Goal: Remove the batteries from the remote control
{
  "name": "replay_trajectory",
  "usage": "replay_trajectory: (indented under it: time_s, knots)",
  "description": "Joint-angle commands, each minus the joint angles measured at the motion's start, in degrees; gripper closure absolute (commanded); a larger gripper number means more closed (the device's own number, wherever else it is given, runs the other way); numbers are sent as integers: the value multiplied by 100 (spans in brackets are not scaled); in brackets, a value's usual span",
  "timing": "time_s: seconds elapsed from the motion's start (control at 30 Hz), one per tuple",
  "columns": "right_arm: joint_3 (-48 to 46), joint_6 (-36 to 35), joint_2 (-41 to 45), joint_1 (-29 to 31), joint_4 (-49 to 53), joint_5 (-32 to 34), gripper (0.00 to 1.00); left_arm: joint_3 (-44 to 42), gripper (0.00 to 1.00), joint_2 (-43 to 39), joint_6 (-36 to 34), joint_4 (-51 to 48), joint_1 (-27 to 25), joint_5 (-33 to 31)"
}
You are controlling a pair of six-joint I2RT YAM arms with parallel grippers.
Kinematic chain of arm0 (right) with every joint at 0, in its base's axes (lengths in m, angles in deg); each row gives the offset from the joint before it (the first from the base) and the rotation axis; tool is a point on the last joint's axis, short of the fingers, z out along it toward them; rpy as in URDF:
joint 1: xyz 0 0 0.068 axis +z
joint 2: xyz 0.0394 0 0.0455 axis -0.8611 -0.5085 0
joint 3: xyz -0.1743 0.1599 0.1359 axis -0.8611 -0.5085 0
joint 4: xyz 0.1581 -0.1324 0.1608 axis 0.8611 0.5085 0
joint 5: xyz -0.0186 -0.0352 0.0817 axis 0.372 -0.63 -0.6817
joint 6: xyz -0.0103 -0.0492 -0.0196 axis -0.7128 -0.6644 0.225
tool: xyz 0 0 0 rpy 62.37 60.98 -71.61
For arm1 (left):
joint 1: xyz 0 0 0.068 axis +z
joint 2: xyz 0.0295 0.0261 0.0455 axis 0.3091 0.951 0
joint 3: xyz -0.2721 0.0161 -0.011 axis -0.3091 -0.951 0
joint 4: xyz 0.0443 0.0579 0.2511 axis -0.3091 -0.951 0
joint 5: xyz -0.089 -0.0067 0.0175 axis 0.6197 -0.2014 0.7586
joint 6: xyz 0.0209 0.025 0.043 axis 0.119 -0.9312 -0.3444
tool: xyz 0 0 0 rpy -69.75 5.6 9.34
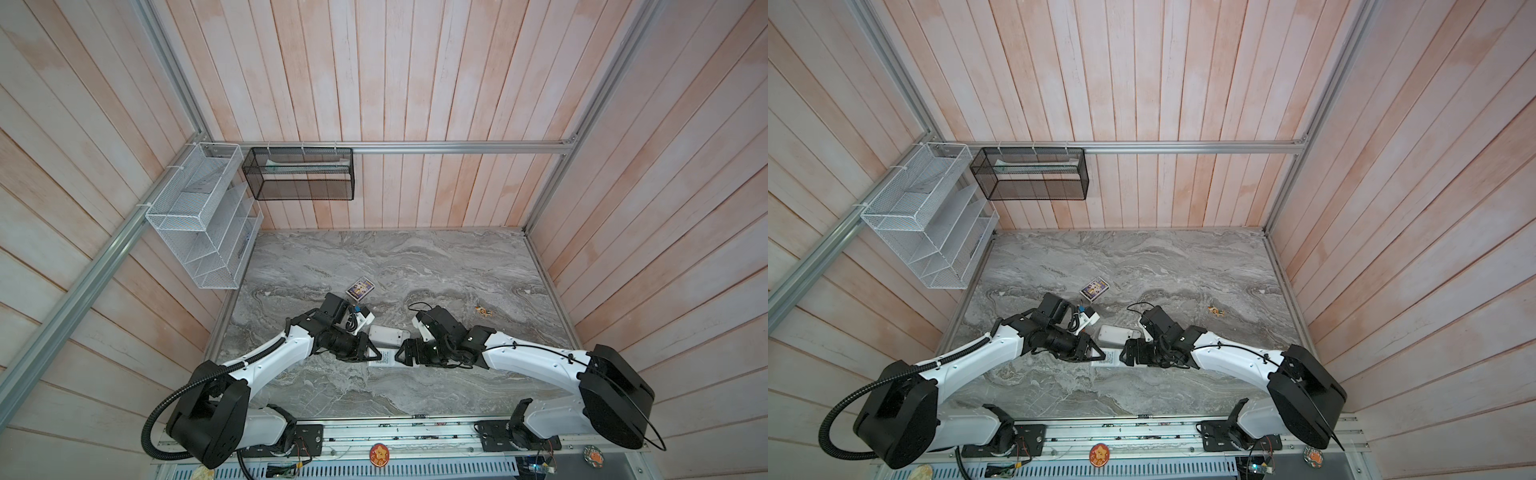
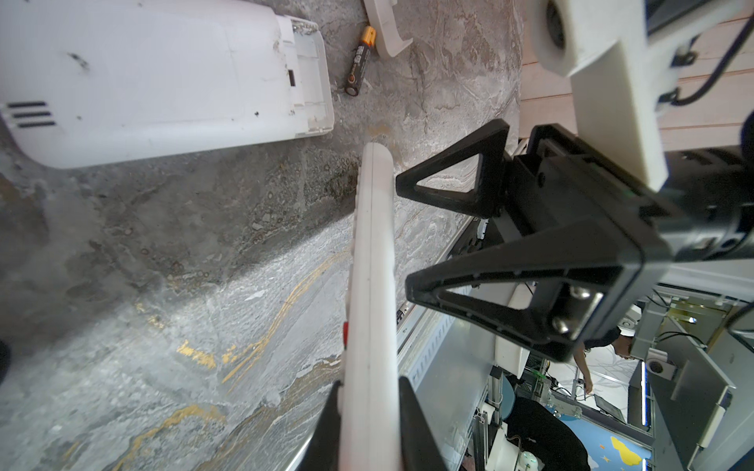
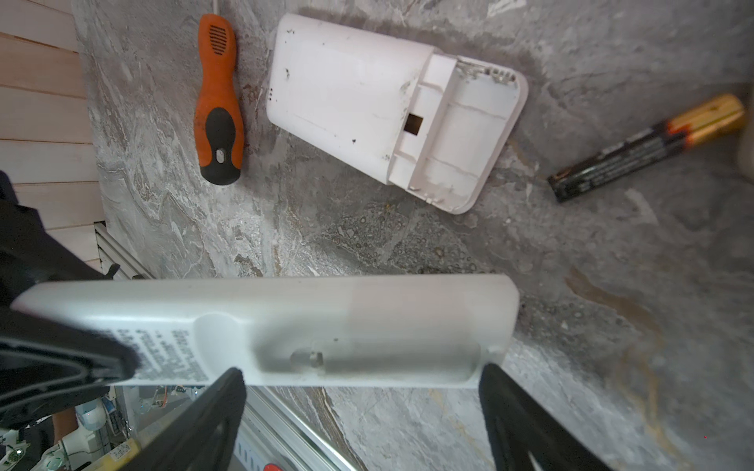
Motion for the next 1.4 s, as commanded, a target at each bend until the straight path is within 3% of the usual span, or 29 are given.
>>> replay_trajectory:
  time_s: [0.0,0.97,1.37]
  knots:
    - [-100,-22,-41,-40,-61,40,16,-26,97,104,10,-382,-12,-456]
    - [-139,-116,-396,-144,-30,228,24,-41,98,55,-38,-360,-6,-352]
    - [559,-355,-896,-22,645,647,23,-42,98,59,-43,-352,-12,-316]
